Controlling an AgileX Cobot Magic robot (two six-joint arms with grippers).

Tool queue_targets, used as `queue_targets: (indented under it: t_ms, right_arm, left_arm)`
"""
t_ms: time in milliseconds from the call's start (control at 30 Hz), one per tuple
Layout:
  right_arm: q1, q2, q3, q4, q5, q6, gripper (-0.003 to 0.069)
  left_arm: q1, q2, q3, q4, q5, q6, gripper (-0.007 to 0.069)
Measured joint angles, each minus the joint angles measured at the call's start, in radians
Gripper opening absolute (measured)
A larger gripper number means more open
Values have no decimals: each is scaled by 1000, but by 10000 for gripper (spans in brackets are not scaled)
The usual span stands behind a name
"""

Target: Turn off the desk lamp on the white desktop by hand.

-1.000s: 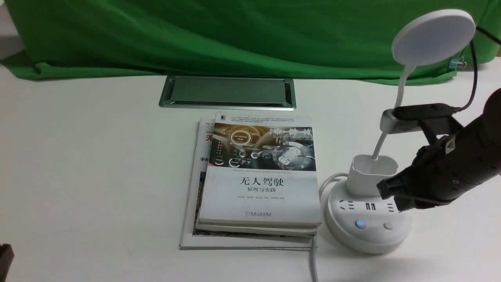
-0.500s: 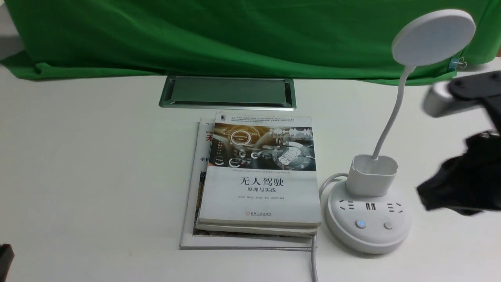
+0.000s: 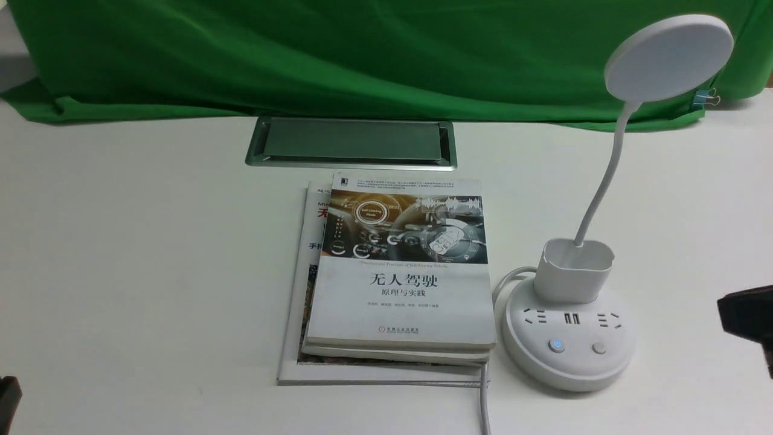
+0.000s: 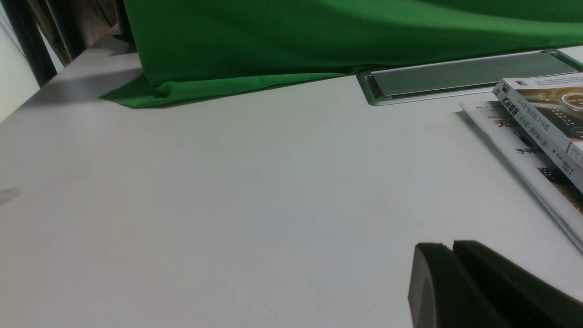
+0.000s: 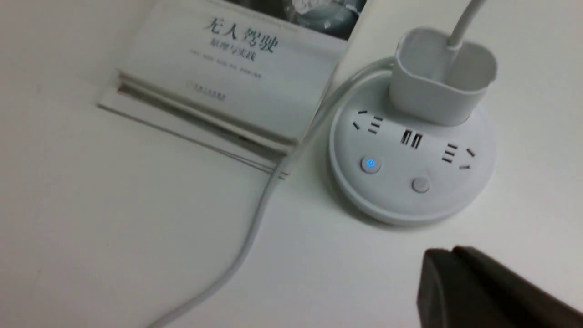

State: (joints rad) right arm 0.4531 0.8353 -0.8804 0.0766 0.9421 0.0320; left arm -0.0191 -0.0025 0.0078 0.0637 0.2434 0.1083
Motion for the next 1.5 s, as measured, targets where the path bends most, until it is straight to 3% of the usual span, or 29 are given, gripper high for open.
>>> queue_targets:
  t_ms: [233, 467, 667, 867, 1500]
  right_arm:
    - [-39, -107, 99, -31, -103, -32, 36]
    - [-264, -480, 523, -43, -437, -52, 36]
    - [-365, -712, 822, -45, -709, -63, 36]
    - [-410, -817, 887, -51, -718, -97, 35]
    - [-412, -834, 887, -68, -703, -151, 36]
  left_arm:
    - [0, 0, 0, 0, 0, 0, 20]
    - [0, 0, 0, 0, 0, 0, 20]
    - [0, 0, 0, 0, 0, -1, 20]
    - [0, 0, 0, 0, 0, -1, 20]
    - [0, 0, 0, 0, -1, 0, 20]
